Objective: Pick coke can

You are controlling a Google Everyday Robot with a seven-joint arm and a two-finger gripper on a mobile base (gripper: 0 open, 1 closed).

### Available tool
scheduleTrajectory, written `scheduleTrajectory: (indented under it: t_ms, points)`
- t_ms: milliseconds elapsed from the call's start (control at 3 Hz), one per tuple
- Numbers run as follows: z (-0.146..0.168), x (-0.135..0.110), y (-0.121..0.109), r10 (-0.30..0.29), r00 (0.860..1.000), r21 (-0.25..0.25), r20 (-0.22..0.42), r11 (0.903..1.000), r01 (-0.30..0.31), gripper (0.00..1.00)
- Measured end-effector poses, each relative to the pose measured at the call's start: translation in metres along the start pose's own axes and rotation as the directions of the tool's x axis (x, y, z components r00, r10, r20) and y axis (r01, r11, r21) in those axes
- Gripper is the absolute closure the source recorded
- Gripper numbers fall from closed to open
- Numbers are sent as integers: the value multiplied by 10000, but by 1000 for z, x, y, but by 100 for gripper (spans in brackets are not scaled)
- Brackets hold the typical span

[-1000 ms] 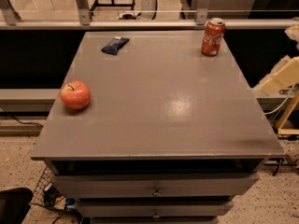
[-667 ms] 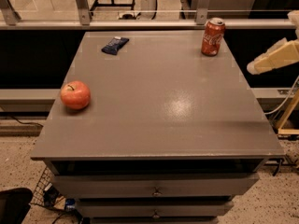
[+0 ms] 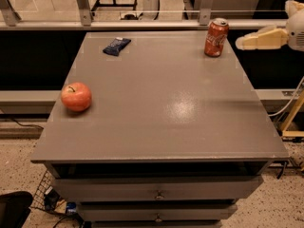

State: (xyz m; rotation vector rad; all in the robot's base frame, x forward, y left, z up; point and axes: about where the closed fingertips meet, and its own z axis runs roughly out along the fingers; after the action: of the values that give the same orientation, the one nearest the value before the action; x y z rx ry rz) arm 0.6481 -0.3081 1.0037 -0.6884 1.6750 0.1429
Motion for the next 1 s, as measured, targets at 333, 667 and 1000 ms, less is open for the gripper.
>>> scheduleTrajectory:
  t_ms: [333,667,1000]
  points:
    - [28,-1,-3,711,9916,-25,1084,9975,-712,0]
    - [54,-6,-5,1115,9786,-299,1729,9937,-1079,0]
    - [85,-10,-5,1472,9628,-696,2265,9884,-1348,0]
